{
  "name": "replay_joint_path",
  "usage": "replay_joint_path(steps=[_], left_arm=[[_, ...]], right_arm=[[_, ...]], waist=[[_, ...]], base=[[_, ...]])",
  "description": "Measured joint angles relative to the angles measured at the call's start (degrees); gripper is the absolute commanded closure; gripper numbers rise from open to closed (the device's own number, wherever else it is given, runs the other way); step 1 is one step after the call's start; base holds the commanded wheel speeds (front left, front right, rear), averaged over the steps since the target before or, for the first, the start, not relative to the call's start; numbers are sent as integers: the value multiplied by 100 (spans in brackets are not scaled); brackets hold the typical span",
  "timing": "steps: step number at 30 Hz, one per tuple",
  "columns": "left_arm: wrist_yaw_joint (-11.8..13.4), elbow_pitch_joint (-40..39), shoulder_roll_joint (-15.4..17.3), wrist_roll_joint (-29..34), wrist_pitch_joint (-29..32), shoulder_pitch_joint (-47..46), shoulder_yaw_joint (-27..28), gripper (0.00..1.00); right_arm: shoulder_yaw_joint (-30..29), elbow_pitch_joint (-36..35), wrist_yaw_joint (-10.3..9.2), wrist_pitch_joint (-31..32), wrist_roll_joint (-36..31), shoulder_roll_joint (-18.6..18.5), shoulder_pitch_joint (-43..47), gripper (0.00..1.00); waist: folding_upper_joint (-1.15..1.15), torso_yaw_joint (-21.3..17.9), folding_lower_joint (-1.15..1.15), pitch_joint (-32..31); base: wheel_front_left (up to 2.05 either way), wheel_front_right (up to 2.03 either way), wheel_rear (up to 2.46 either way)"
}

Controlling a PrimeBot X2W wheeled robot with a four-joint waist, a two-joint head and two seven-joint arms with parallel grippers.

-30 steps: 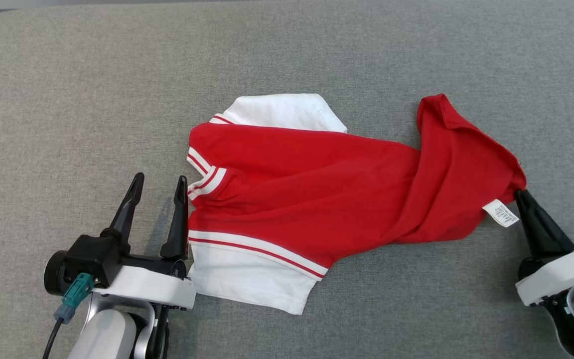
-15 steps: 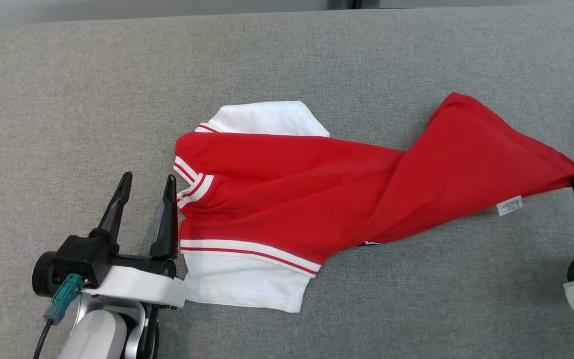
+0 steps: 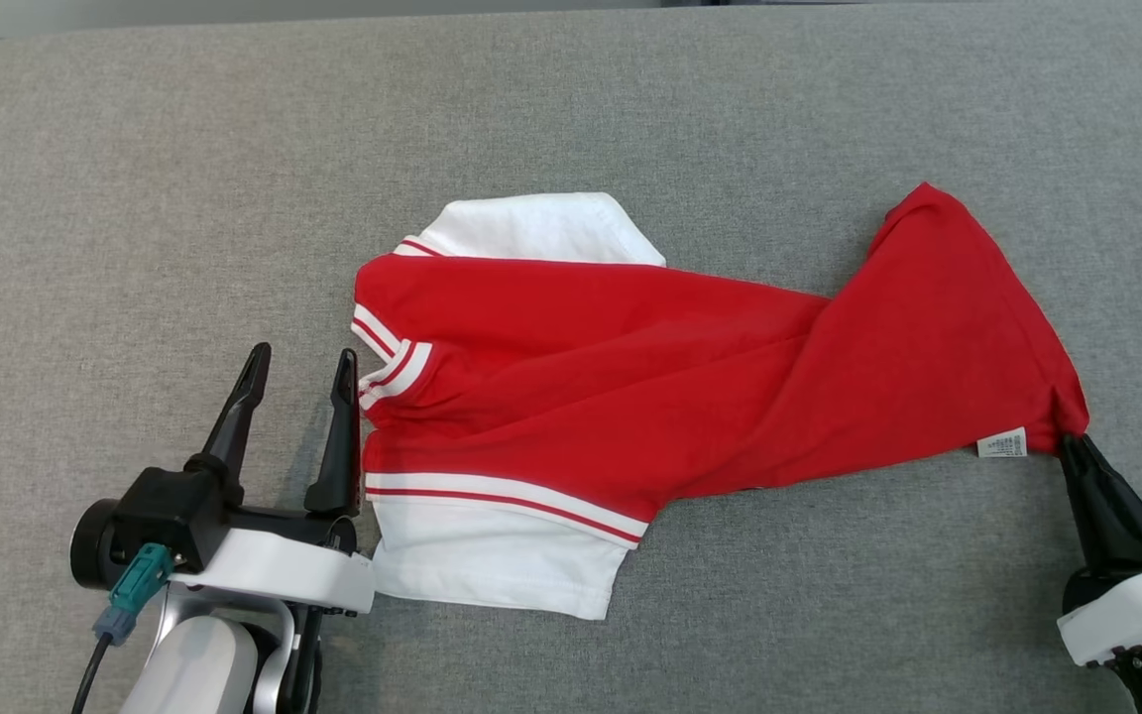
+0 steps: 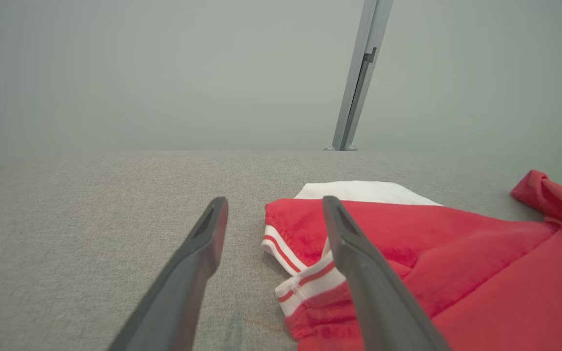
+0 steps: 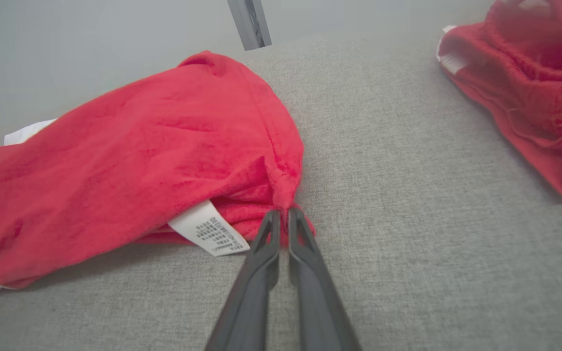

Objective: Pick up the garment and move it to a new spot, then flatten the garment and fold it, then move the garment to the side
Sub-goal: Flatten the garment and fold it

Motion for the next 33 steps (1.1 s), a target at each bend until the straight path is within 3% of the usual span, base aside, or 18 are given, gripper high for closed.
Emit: replay_joint_path(steps=[1,2,8,15,22,33], left_arm=[[1,2,4,-8,-1,2,4,0],[1,2,4,-8,-1,2,4,0],[40,24,34,-54,-7,126,55,0],[87,34,58,-126,-5,248,88,0],[108,54,88,-136,-3,376,52,0],[120,124,75,-219,32,613,-29,0]], right_arm=[[18,14,0,-48,5,-2,-7,17],[18,14,0,-48,5,-2,-7,0],[-84,-143,0,-334,-165,-60,-15,0],[-597,-834,0,-456,-875,109,-32,0],[-761,-1379,0,-177,-1389,366,31,0],[-686,-1510,0,45,-1460,556,335,0]], waist=[[0,-3,0,-15],[0,-3,0,-15],[0,-58,0,-164],[0,-108,0,-401],[0,-68,0,-651],[0,-19,0,-923]], base=[[0,0,0],[0,0,0],[0,0,0],[0,0,0],[0,0,0],[0,0,0]])
